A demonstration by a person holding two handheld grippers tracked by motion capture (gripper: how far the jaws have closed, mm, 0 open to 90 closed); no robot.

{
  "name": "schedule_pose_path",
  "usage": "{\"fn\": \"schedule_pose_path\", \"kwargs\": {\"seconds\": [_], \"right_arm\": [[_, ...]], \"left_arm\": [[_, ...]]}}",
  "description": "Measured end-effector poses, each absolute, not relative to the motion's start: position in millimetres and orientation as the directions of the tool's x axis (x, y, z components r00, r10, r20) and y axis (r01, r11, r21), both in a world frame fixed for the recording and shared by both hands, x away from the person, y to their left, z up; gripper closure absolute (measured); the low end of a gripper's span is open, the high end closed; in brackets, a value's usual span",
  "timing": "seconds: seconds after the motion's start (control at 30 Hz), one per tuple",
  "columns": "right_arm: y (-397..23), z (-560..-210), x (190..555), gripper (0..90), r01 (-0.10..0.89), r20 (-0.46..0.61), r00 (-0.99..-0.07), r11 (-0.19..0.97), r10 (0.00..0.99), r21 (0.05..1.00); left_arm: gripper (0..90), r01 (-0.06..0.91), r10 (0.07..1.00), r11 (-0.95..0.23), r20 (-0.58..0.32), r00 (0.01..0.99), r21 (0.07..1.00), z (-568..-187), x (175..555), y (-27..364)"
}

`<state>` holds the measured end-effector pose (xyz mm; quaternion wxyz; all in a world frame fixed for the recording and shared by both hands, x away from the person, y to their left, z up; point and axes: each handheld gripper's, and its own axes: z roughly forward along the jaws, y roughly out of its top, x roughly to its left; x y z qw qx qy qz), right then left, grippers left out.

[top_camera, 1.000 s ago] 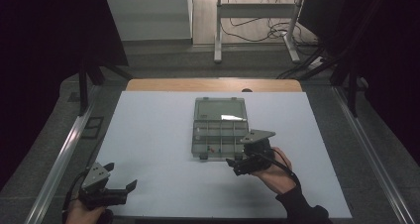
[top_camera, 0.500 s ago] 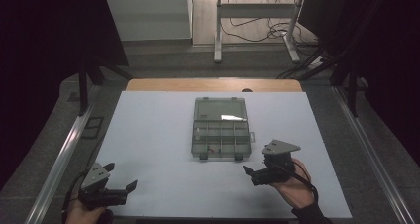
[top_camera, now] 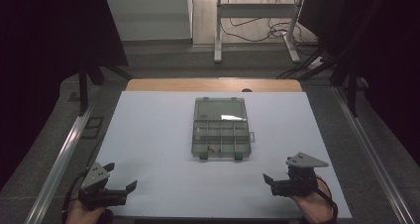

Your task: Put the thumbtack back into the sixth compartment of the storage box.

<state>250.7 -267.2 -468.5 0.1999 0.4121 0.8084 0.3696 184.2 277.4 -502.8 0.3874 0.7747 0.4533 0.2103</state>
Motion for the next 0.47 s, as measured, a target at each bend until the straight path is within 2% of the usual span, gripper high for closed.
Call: {"fn": "schedule_pose_path", "kwargs": {"seconds": [0.2,0.47], "right_arm": [[-280.7,-476.5,243.1,0.0,0.551,-0.009,-0.531,0.353,0.847,0.756],[-278.6,-480.1,241.8,0.0,0.557,-0.040,-0.522,0.376,0.852,0.741]], "left_arm": [[1.9,0.538,0.865,-0.290,-0.024,0.502,0.791,-502.8,184.2,277.2],[1.9,0.538,0.864,-0.293,-0.022,0.503,0.790,-502.8,184.5,276.6]]}}
